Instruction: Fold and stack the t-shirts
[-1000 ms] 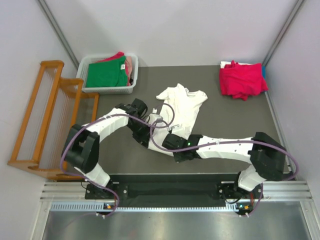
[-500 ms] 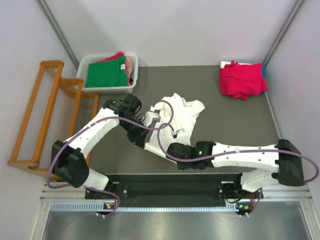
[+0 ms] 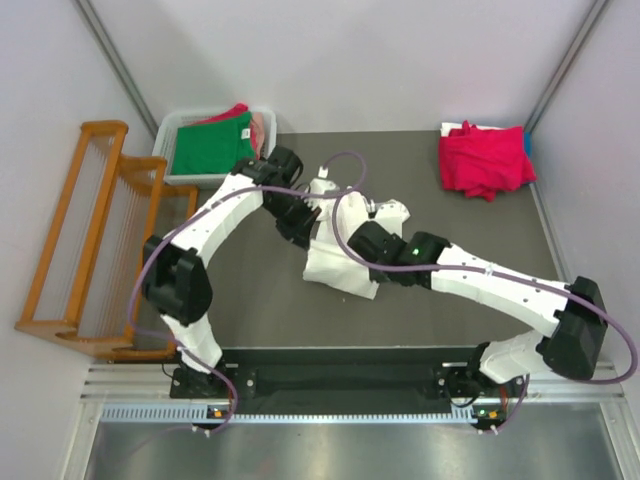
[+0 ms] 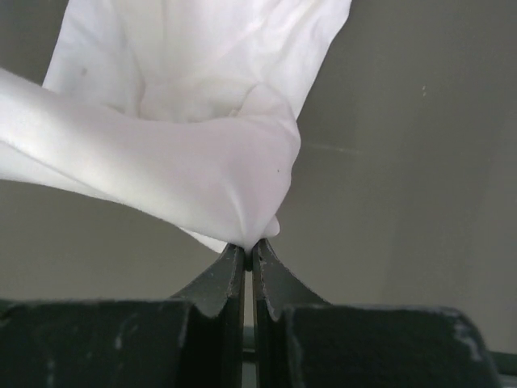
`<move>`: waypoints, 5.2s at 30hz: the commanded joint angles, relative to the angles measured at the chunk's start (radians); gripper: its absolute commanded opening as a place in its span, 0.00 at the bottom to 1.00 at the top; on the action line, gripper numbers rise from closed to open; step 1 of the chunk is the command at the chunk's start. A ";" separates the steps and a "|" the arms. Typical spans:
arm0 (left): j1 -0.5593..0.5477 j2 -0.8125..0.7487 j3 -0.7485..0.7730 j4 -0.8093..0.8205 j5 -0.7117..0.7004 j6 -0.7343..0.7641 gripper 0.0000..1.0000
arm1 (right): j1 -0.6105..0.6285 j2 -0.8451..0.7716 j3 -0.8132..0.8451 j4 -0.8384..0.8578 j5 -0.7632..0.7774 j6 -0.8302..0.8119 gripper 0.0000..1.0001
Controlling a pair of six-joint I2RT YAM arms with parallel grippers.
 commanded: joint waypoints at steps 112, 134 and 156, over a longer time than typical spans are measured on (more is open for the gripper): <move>0.646 -0.200 -0.067 0.404 0.072 -0.236 0.98 | -0.291 0.676 0.213 0.391 -0.222 -0.299 0.75; 0.646 -0.174 -0.029 0.378 0.144 -0.257 0.98 | -0.184 0.541 0.422 0.190 -0.091 -0.373 0.78; 0.646 -0.159 -0.030 0.361 0.142 -0.240 0.98 | -0.133 0.721 0.358 0.303 -0.260 -0.341 0.75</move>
